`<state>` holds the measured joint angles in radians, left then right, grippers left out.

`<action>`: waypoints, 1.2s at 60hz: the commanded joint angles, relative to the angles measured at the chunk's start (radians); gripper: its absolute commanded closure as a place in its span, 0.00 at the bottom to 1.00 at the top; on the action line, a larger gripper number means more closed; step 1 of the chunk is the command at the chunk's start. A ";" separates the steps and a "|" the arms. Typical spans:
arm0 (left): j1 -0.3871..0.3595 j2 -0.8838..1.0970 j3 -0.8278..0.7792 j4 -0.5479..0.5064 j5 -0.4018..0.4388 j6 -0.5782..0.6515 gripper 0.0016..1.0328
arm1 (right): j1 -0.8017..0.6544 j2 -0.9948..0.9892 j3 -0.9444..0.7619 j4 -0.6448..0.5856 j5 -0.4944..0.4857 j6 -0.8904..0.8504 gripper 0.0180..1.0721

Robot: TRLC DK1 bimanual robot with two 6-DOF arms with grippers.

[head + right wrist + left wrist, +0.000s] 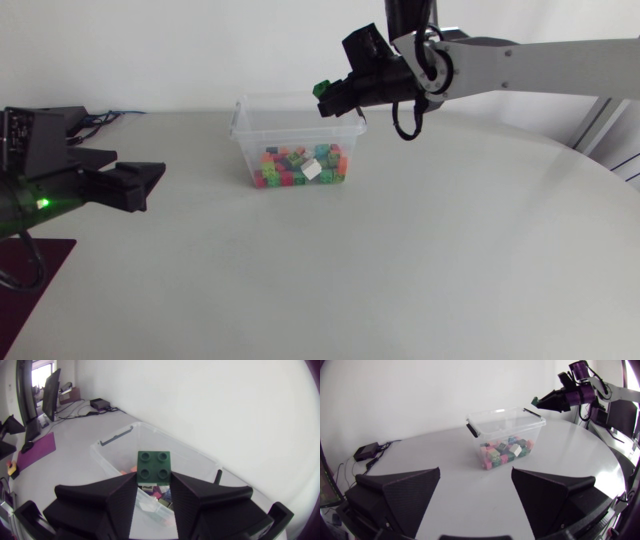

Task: Place the duplo bricks in the container

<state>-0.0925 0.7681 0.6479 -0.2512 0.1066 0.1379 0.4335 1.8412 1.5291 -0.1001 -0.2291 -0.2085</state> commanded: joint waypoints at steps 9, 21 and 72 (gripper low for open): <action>0.020 -0.131 -0.120 0.029 -0.001 0.054 0.04 | 0.042 0.098 0.095 0.030 0.059 0.049 0.72; 0.033 -0.242 -0.235 0.063 -0.001 0.071 0.04 | 0.056 0.190 0.200 0.025 0.091 0.066 0.72; 0.091 -0.466 -0.389 0.058 0.001 0.095 0.04 | 0.031 0.079 0.172 -0.013 0.160 0.112 0.05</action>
<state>-0.0174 0.3359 0.2955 -0.1894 0.1066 0.2111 0.4839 2.0266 1.7622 -0.1356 -0.0803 -0.1116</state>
